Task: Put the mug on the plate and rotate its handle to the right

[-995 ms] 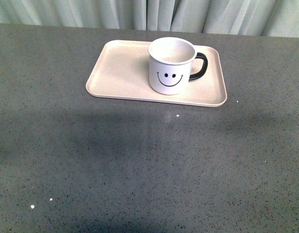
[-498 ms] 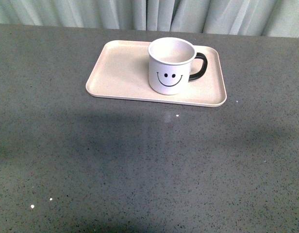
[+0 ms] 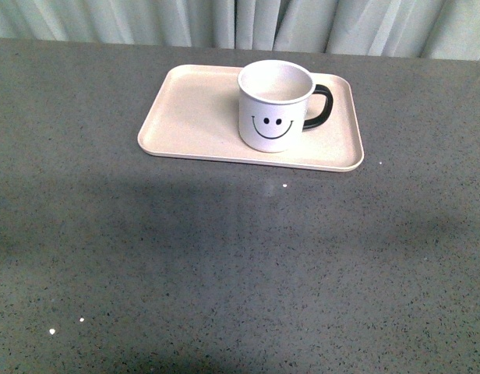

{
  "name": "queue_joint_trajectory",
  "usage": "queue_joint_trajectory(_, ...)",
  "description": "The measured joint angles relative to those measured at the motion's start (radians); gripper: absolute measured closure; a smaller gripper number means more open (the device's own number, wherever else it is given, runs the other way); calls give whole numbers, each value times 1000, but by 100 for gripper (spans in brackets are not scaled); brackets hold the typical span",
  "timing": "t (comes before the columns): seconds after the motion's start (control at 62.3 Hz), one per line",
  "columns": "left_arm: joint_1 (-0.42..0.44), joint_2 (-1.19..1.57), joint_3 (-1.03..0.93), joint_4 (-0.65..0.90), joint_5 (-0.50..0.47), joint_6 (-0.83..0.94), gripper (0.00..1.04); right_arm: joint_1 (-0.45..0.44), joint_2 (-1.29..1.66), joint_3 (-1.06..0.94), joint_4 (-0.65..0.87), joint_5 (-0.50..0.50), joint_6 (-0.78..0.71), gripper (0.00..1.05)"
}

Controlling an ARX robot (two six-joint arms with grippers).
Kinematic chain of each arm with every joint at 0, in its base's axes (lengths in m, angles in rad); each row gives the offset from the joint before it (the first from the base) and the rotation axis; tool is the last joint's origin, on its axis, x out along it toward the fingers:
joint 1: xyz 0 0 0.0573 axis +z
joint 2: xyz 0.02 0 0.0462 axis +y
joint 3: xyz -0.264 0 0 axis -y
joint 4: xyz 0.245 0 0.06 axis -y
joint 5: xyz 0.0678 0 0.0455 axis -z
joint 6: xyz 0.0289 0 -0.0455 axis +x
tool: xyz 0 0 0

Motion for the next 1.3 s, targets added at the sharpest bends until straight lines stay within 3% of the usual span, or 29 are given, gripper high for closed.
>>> queue_joint_trajectory(0.433, 0, 0, 0, 0, 0, 0, 9, 0, -165, 0, -165, 0, 0, 103)
queue_joint_trajectory(0.546, 0, 0, 0, 0, 0, 0, 9, 0, -304, 0, -331, 0, 0, 103)
queue_joint_trajectory(0.738, 0, 0, 0, 0, 0, 0, 9, 0, -336, 0, -341, 0, 0, 103)
queue_joint_trajectory(1.011, 0, 0, 0, 0, 0, 0, 9, 0, -338, 0, -342, 0, 0, 58)
queue_joint_trajectory(1.188, 0, 0, 0, 0, 0, 0, 9, 0, -338, 0, -342, 0, 0, 19)
queue_joint_trajectory(1.268, 0, 0, 0, 0, 0, 0, 9, 0, -338, 0, -342, 0, 1, 8)
queue_joint_trajectory(1.3, 0, 0, 0, 0, 0, 0, 9, 0, -338, 0, -342, 0, 1, 8)
